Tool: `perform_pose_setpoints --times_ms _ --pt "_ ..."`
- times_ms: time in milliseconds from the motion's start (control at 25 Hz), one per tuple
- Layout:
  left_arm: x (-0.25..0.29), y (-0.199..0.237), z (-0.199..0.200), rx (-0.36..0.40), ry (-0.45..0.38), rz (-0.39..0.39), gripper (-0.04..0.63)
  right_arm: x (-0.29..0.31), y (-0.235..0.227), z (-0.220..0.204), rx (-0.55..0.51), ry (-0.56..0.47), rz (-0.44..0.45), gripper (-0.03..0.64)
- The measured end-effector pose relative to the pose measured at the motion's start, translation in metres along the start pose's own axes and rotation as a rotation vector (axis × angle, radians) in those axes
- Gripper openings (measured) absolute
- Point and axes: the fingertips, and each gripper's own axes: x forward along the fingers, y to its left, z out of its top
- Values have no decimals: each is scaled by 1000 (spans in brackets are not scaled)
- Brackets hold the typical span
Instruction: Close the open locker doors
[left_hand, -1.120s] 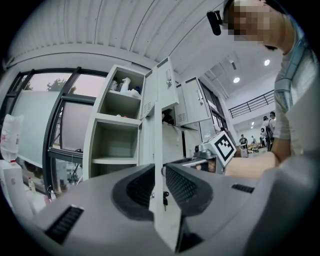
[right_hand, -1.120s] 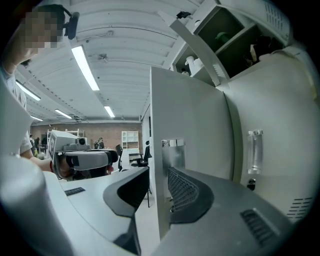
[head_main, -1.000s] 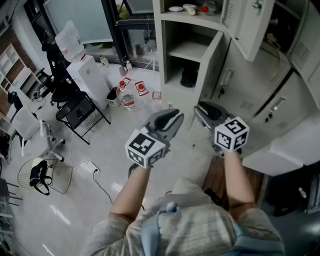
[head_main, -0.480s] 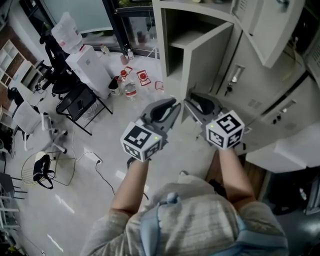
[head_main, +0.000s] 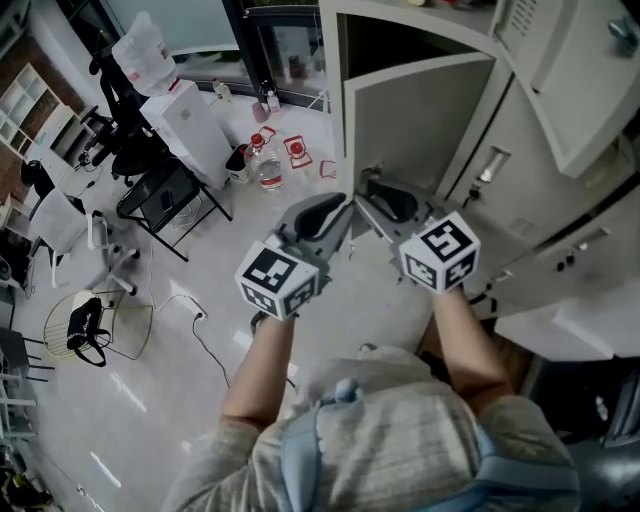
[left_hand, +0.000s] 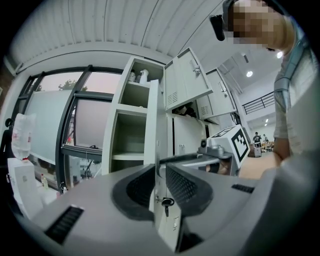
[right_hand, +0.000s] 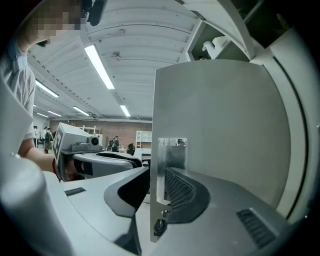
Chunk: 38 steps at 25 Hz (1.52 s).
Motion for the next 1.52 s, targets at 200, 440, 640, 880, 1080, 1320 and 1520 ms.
perform_pose_setpoints --times_ms 200,440,640,880,1080,1320,1520 --pt "4 20 -1 -2 -1 1 49 22 -7 3 10 -12 -14 91" --pt "14 54 3 15 -14 -56 49 52 -22 10 -2 -29 -53 91" --pt "17 83 -3 19 1 -151 49 78 -31 10 -21 -20 -112 89" --pt "32 112 -6 37 21 -263 49 101 -45 15 -30 -16 -188 89" --pt "45 122 -9 35 14 -335 49 109 -59 16 -42 -29 -248 84" --pt "57 137 -11 41 22 -390 49 120 -74 17 -6 -11 -312 84" --pt "63 149 -11 47 19 -417 49 125 -92 18 -27 -25 -373 84"
